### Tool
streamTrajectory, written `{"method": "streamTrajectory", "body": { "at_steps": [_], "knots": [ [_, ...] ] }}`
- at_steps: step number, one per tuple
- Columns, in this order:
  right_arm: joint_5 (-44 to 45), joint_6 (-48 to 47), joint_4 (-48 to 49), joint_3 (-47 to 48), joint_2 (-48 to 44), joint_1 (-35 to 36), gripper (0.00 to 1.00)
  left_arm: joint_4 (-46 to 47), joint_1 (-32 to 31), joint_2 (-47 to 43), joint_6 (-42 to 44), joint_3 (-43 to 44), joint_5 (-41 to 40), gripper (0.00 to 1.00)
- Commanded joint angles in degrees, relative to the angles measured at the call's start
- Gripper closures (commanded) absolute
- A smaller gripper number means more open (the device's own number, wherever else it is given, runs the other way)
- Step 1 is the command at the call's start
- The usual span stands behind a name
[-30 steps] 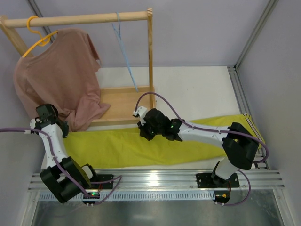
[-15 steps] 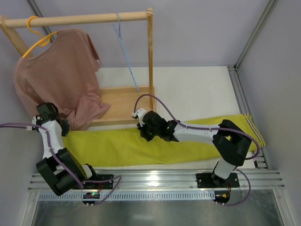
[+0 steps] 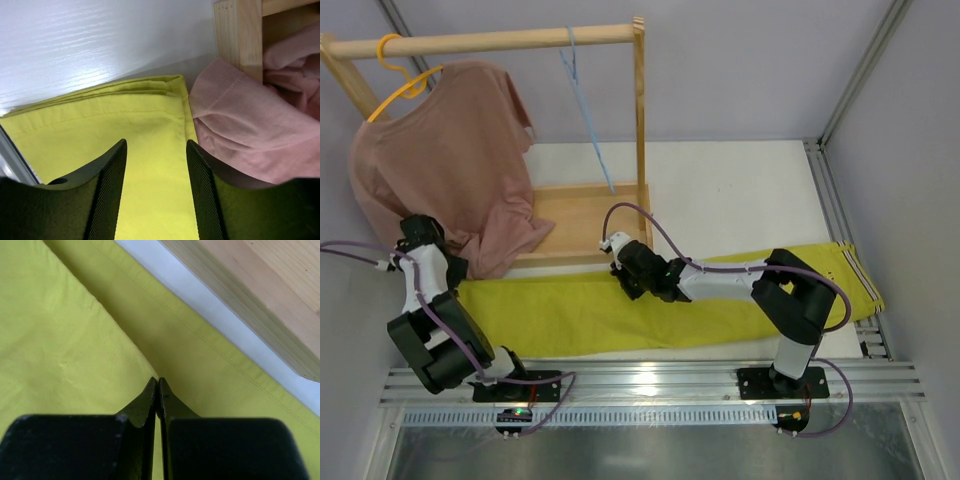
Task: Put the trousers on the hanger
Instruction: Fold the trousers
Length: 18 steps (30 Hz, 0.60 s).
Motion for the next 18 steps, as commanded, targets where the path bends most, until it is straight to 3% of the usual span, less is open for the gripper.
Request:
{"method": "streamTrajectory", "body": {
  "at_steps": [1,7,14,16,18],
  "knots": [
    [4.63,1.57,3.39,2.42,0.22,0.05,0.96,-0.51,0.41,-5.19,1.76,1.2,-1.36,0.47],
    [8.84,4.03,4.01,2.78,-0.48,0.05,0.96,-1.04,0.49,-13.54,1.14,-1.96,-2.5,0.49],
    [12.63,5.44,2.6,4.18,0.13,0.14,0.96,-3.14,0.41,-13.9,-3.6,-6.54,-3.64,0.53],
    [14.03,6.14,1.73,4.53,0.13,0.05,0.91,-2.97,0.41,-13.37,-5.7,-8.2,-3.21,0.53],
    [15.26,7.72,-0.9,4.1,-0.92,0.05,0.79,-2.18,0.41,-12.76,-6.68,-10.13,-2.59,0.55]
  ]
}}
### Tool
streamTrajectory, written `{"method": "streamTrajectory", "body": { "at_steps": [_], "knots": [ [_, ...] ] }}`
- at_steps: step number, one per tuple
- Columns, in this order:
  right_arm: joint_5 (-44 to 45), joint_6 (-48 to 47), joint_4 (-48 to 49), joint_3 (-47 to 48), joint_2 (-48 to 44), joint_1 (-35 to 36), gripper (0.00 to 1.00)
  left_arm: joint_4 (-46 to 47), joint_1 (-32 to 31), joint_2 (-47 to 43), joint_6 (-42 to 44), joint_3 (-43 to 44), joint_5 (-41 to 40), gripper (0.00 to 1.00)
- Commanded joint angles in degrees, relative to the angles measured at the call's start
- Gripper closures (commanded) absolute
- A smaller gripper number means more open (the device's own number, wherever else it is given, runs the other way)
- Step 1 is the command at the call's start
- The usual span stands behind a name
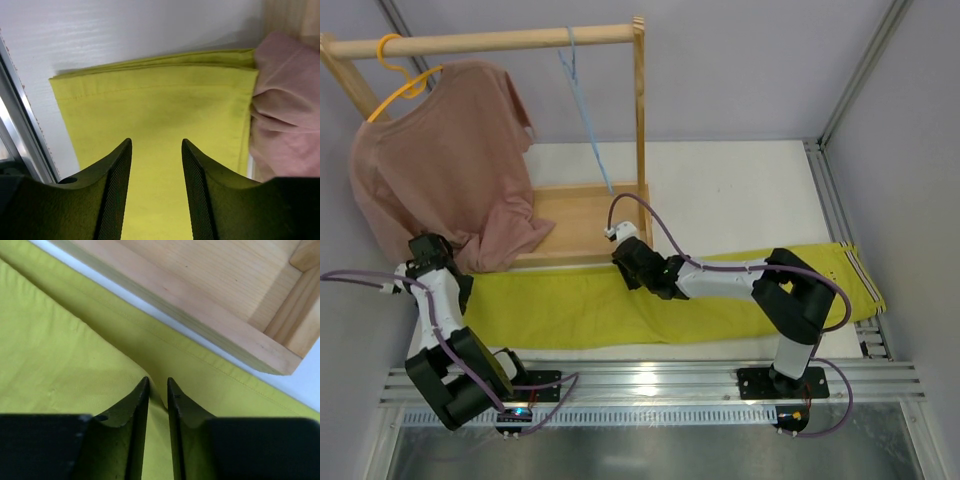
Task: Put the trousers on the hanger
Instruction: Fold the trousers
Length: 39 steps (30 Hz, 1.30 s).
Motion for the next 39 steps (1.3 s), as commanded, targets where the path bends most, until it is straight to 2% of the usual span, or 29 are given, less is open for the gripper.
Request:
{"method": "streamTrajectory", "body": {
  "at_steps": [1,2,5,11,13,16,18,19,20,23,27,30,34,36,39],
  "knots": [
    [6.45,3.33,-1.65,1.63,-2.25,-0.06,0.75,0.31,0.38,0.86,-4.38,-2.4,-0.34,0.55],
    [6.81,4.99,-2.97,1.1,-4.0,-0.06,0.68,0.66,0.38,2.08,-5.0,-2.93,-0.34,0.57],
    [6.29,7.29,-5.34,-1.36,-6.74,-0.15,0.6,1.19,0.38,5.42,-6.15,-3.64,0.45,0.61],
    [7.16,18.79,-13.77,-7.06,-15.17,-0.23,0.6,0.93,0.47,11.05,-7.64,-3.2,-0.77,0.66],
    [8.92,27.3,-17.81,-7.17,-18.69,-1.54,0.6,0.84,0.47,12.2,-7.64,-2.67,-2.35,0.66],
    [12.34,40.28,-29.32,-5.06,-21.15,-3.39,0.64,0.84,0.47,14.39,-7.38,-2.14,-2.97,0.66],
    [16.99,47.6,-40.47,-1.38,-21.6,-5.32,0.68,0.58,0.47,15.8,-6.94,-1.53,-3.5,0.66],
    [18.75,56.25,-44.77,0.2,-21.68,-6.2,0.71,0.67,0.56,16.15,-6.59,-1.35,-3.5,0.66],
    [19.9,59.82,-53.43,3.61,-21.08,-8.3,0.71,0.84,0.65,16.16,-6.5,-1.44,-3.94,0.66],
    [19.04,66.52,-65.07,9.08,-18.19,-13.58,0.69,1.54,0.74,16.24,-6.06,-1.7,-4.2,0.66],
    [12.1,66.44,-67.76,14.45,-14.22,-23.94,0.64,1.9,1.35,16.68,-5.8,-1.88,-3.24,0.66],
    [8.14,67.23,-67.49,15.77,-11.15,-28.51,0.62,2.16,2.14,17.12,-5.8,-1.97,-2.19,0.74],
    [2.69,67.67,-69.67,18.84,-4.56,-32.3,0.61,3.65,3.72,18.0,-5.62,-3.28,-0.08,0.95],
    [1.81,67.68,-71.09,21.92,-0.09,-33.1,0.61,4.18,4.25,19.14,-5.18,-3.2,0.36,0.99],
    [-1.27,66.89,-70.83,23.94,3.0,-33.81,0.6,4.27,4.95,20.11,-4.83,-2.76,0.63,1.0]
  ]
}}
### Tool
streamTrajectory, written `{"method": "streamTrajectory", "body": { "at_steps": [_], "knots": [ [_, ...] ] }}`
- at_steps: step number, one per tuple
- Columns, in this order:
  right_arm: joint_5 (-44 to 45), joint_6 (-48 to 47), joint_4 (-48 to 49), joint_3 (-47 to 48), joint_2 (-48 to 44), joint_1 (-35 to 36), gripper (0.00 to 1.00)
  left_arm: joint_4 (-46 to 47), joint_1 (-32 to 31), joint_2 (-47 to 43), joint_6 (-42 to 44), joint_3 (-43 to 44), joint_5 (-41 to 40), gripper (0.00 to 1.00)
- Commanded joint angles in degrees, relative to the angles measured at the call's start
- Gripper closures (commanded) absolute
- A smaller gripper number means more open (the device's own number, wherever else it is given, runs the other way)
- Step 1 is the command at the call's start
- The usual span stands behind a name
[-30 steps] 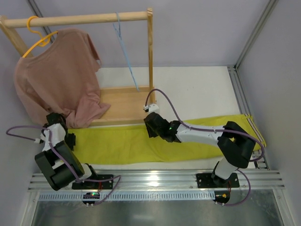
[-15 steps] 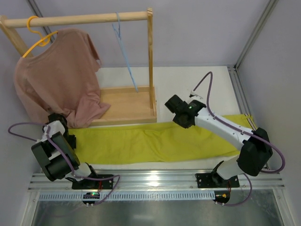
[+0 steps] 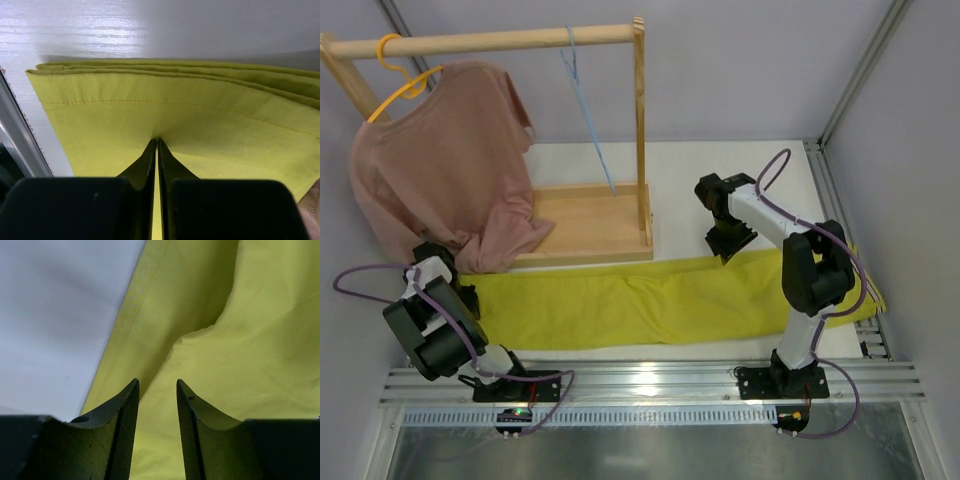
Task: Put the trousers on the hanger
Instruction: Fold the trousers
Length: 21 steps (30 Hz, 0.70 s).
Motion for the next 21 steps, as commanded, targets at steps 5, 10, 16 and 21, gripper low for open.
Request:
{"method": "streamTrajectory", "body": {
  "at_steps": [5,10,16,21],
  "knots": [
    [-5.17,3.14,-3.3,3.28,4.78,-0.52,0.61,2.52,2.18,2.32,1.2,0.02,-2.49,0.99],
    [-6.22,3.49,-3.47,1.43,6.09,-0.78,0.61,2.34,2.27,1.27,1.38,0.11,-3.11,0.99],
    [-6.05,4.37,-4.26,-0.51,7.94,-0.78,0.65,2.34,2.27,1.09,1.38,-0.15,-3.11,1.0],
    [-5.17,3.58,-1.19,-1.12,8.82,-1.05,0.64,2.34,2.27,1.18,1.47,-0.24,-3.03,1.0]
  ]
}}
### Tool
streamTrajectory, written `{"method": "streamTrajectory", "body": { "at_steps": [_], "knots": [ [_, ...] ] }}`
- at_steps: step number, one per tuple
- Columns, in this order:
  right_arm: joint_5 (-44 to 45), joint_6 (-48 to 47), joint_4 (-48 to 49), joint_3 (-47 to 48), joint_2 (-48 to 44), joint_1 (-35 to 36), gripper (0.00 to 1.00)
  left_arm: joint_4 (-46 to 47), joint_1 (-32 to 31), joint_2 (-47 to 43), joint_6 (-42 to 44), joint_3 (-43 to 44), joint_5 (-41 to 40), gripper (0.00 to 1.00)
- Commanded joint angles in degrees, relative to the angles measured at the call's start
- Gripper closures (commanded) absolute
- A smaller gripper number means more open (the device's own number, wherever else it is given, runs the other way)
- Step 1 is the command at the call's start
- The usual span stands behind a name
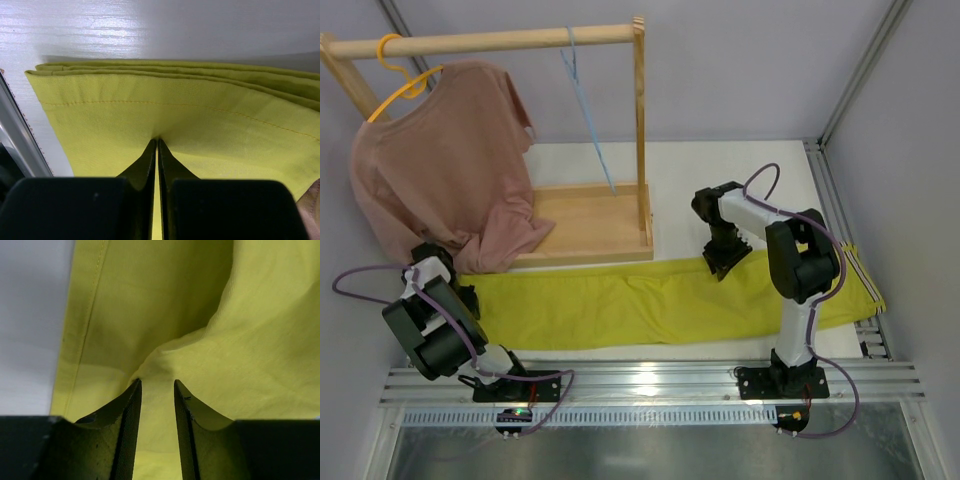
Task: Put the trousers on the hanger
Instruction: Fold the trousers
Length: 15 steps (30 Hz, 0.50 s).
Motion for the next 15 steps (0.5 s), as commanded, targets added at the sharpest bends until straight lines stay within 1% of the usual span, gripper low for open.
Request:
{"method": "streamTrajectory", "body": {
  "at_steps": [1,3,7,15],
  "knots": [
    [0.69,0.04,1.87,-0.16,0.64,-0.76,0.64,2.74,1.2,0.67,0.86,-0.72,-4.14,1.0],
    [0.42,-0.32,2.32,-0.25,0.65,-0.77,0.63,2.74,1.11,0.67,0.94,-0.64,-4.23,1.0],
    [0.69,0.11,2.32,0.19,-0.58,-0.94,0.57,2.74,1.11,0.67,0.94,-0.63,-4.23,0.99],
    [1.22,0.82,-0.84,1.77,0.47,-2.08,0.57,2.74,1.11,0.67,1.03,-0.72,-4.23,0.99]
  ]
}}
